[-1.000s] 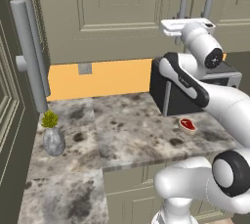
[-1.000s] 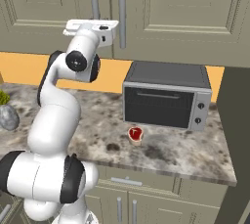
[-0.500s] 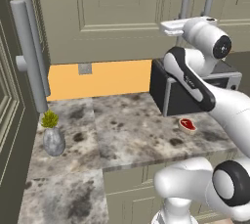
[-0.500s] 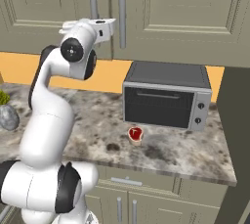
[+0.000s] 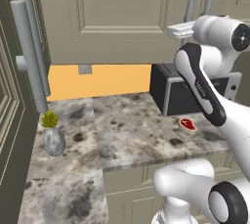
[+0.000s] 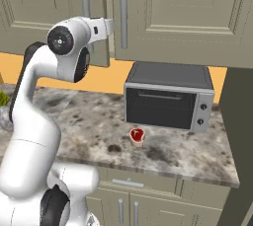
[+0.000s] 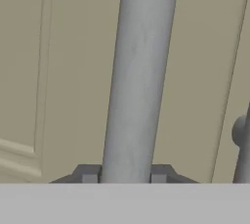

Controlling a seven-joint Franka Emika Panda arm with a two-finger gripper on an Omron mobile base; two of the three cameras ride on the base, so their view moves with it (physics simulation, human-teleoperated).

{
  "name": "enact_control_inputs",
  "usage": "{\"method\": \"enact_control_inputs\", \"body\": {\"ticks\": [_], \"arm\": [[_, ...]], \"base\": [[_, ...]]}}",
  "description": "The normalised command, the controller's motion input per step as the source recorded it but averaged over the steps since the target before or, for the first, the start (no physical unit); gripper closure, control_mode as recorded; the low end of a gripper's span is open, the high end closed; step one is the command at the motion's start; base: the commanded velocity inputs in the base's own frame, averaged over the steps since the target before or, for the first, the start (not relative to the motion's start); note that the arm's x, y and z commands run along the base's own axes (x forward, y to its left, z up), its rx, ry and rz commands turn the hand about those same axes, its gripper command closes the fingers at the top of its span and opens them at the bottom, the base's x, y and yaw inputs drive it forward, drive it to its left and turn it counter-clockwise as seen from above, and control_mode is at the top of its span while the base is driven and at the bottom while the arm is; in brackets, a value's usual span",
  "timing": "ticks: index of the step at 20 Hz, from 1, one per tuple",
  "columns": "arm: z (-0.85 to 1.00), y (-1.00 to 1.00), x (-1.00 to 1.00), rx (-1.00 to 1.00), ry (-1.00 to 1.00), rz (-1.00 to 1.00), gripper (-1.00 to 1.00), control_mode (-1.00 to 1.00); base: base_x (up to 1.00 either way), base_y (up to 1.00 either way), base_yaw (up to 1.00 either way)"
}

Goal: Retrieve the bowl from the cabinet, then place the raw meat into the bowl to avoid contamination.

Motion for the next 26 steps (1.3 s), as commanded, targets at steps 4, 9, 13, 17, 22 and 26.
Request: {"method": "enact_control_inputs", "body": {"ticks": [4,9,13,17,22,26], "arm": [[-0.03,0.00,-0.69,-0.06,0.20,-0.03,1.00,-1.00],[-0.09,0.01,-0.64,-0.07,0.28,-0.06,1.00,-1.00],[-0.14,0.03,-0.67,-0.08,0.26,-0.07,1.00,-1.00],[-0.23,0.07,-0.67,-0.07,0.20,-0.05,1.00,-1.00],[-0.39,0.05,-0.67,-0.05,0.09,-0.01,1.00,-1.00],[-0.31,0.08,-0.50,-0.02,0.02,0.00,-1.00,-1.00]], "base": [[0.00,0.00,0.00],[0.00,0.00,0.00],[0.00,0.00,0.00],[0.00,0.00,0.00],[0.00,0.00,0.00],[0.00,0.00,0.00]]}}
